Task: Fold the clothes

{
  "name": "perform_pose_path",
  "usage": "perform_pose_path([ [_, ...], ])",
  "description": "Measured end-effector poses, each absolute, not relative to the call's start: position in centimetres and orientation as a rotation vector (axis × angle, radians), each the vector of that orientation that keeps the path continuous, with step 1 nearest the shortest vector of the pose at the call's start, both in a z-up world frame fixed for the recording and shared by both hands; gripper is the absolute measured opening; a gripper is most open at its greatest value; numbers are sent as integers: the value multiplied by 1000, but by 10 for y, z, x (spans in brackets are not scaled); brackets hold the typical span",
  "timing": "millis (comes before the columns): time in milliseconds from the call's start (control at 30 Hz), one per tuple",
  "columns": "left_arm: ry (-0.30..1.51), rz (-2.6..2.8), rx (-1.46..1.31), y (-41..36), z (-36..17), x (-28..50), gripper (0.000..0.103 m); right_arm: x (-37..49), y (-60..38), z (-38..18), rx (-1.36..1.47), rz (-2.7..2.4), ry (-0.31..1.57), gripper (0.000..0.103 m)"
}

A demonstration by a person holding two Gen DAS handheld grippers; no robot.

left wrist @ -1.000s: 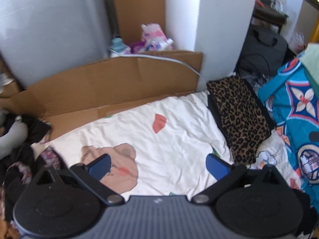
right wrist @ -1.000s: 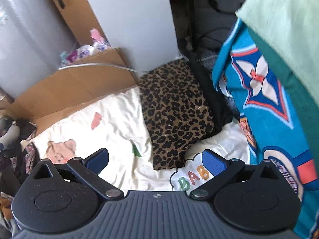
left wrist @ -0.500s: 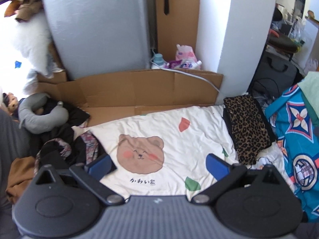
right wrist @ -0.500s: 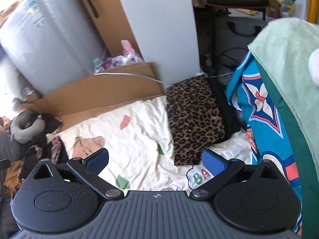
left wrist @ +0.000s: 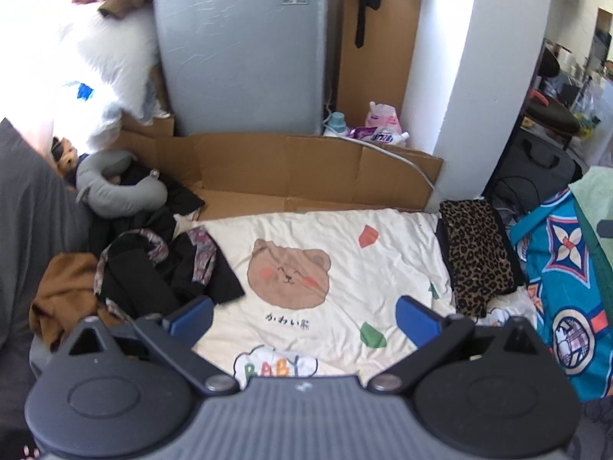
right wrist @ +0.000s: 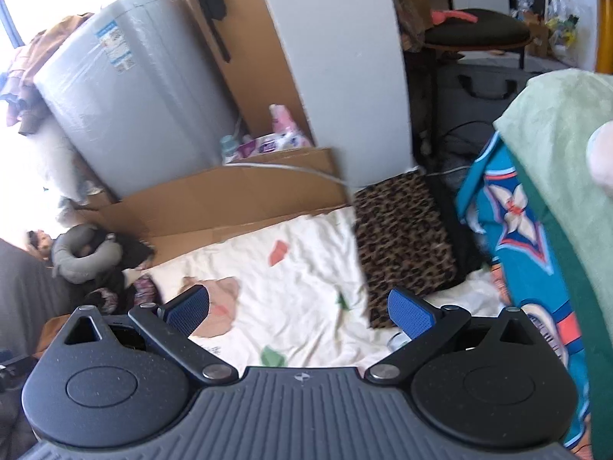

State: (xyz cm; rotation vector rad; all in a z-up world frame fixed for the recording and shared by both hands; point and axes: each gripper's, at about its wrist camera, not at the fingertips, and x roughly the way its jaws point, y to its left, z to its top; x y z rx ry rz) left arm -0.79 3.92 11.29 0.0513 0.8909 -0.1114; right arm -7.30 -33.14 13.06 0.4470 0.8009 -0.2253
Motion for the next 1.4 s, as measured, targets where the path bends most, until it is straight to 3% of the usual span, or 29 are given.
perform_pose_path([
  [500, 908, -11, -40, 69, 104, -44, 102, -82, -293, 136, 425, -217, 791, 103],
  [1400, 918, 65, -41, 27, 74, -41, 102, -75, -218, 84, 278, -74, 875, 102],
])
